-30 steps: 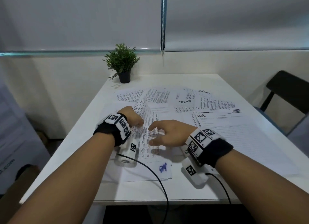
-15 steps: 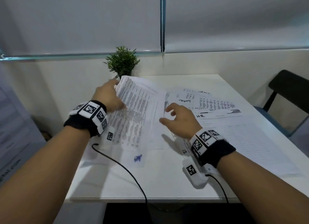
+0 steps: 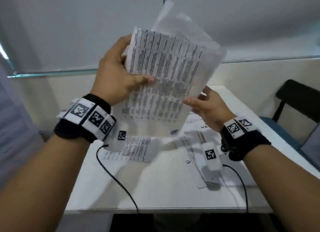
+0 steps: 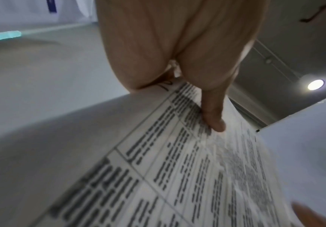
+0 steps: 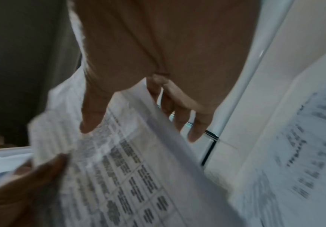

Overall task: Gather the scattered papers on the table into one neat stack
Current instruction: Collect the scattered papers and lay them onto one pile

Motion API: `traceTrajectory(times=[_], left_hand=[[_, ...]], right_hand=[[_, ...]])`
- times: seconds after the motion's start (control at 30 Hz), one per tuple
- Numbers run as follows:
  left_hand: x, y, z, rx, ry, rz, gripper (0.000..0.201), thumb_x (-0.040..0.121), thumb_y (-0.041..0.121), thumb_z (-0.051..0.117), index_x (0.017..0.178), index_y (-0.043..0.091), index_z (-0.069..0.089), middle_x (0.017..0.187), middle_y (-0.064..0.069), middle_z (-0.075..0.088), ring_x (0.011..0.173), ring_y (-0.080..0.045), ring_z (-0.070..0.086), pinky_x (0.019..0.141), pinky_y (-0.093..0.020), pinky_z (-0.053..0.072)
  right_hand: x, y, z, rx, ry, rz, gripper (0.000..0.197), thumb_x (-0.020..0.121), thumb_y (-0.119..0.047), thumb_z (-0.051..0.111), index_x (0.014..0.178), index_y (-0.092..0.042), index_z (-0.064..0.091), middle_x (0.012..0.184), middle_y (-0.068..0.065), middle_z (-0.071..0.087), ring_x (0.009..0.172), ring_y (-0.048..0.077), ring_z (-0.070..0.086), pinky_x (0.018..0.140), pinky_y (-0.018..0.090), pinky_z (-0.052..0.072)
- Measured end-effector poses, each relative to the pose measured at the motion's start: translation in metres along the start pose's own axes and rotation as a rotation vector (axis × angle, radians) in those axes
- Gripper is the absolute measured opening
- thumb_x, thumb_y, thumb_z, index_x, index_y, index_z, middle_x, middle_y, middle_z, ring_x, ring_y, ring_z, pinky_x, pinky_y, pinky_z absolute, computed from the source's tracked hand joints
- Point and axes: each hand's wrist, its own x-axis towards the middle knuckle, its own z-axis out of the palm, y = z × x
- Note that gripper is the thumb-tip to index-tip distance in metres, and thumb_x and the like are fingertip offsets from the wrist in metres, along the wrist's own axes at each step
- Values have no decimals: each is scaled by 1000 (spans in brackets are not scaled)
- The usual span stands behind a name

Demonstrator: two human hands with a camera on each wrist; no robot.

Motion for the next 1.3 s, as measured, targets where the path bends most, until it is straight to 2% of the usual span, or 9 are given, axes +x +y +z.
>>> traceTrajectory(times=[0.17, 0.33, 0.4, 0.53, 0.63, 0.77, 0.93, 1.03, 1.3], left_hand=[[8, -23, 85, -183, -29, -289, 114, 59, 30, 95, 151, 30, 28, 148, -1, 51, 135, -20, 49, 112, -48, 38], [-1, -49, 169, -415, -333, -614, 108, 69, -6, 82, 149, 38, 24, 133, -17, 59, 106, -35, 67, 79, -57, 59], [-11, -56, 199, -314, -409, -652, 121, 60, 7, 87, 153, 45, 19, 135, -21, 58, 103, -36, 68, 80, -53, 60], [-31, -62, 244, -39, -426, -665, 111, 80, 29, 82, 161, 22, 7, 152, -16, 45, 122, -33, 58, 84, -29, 53], [-36, -68, 258, 103, -576, -652, 118, 82, 48, 76, 161, 17, -6, 134, -21, 61, 105, -34, 67, 74, -33, 58], [-37, -75, 236, 201, -757, -669, 98, 85, 44, 73, 159, 22, 14, 109, -17, 74, 87, -31, 76, 79, -47, 63], [-15, -107, 153, 510, -604, -523, 57, 88, 37, 69, 141, 22, 53, 137, -10, 59, 109, -26, 68, 85, -32, 54], [-11, -149, 93, 677, -582, -673, 87, 83, 45, 75, 156, 23, 32, 155, -6, 44, 139, -30, 45, 106, -33, 39], [-48, -234, 1, 853, -605, -985, 142, 55, 77, 74, 161, 24, -3, 165, -9, 27, 145, -36, 36, 116, -47, 34]], right_hand=[[-17, -23, -50, -32, 150, -70, 40, 81, 12, 76, 118, -1, 65, 102, 14, 77, 93, 27, 75, 77, 30, 64], [-35, -24, -120, -284, 427, 42, 41, 79, 13, 79, 116, -1, 66, 85, 0, 74, 57, -1, 72, 48, 11, 52], [-35, -15, -152, -596, 498, 175, 38, 77, -7, 88, 110, -5, 68, 90, 5, 73, 65, 11, 72, 48, 18, 53], [-23, 12, -191, -1004, 494, 362, 56, 75, -21, 89, 123, -4, 66, 120, 15, 72, 109, 33, 69, 93, 42, 56], [-15, 31, -198, -1201, 446, 369, 29, 83, -20, 80, 103, 0, 77, 100, 14, 76, 90, 30, 70, 67, 26, 50], [-11, 45, -203, -1320, 471, 450, 28, 87, -24, 72, 85, 4, 71, 65, 8, 61, 60, 25, 58, 47, 24, 35], [-4, 33, -163, -1336, 371, 303, 44, 90, -40, 70, 117, -6, 64, 114, 16, 69, 101, 34, 65, 82, 35, 50], [6, 25, -106, -1214, 199, 255, 46, 90, -48, 71, 118, -11, 67, 121, 8, 68, 98, 23, 58, 84, 28, 42], [31, 54, 58, -1278, -400, 263, 65, 93, -56, 63, 132, -5, 64, 140, 14, 62, 127, 31, 60, 104, 41, 49]])
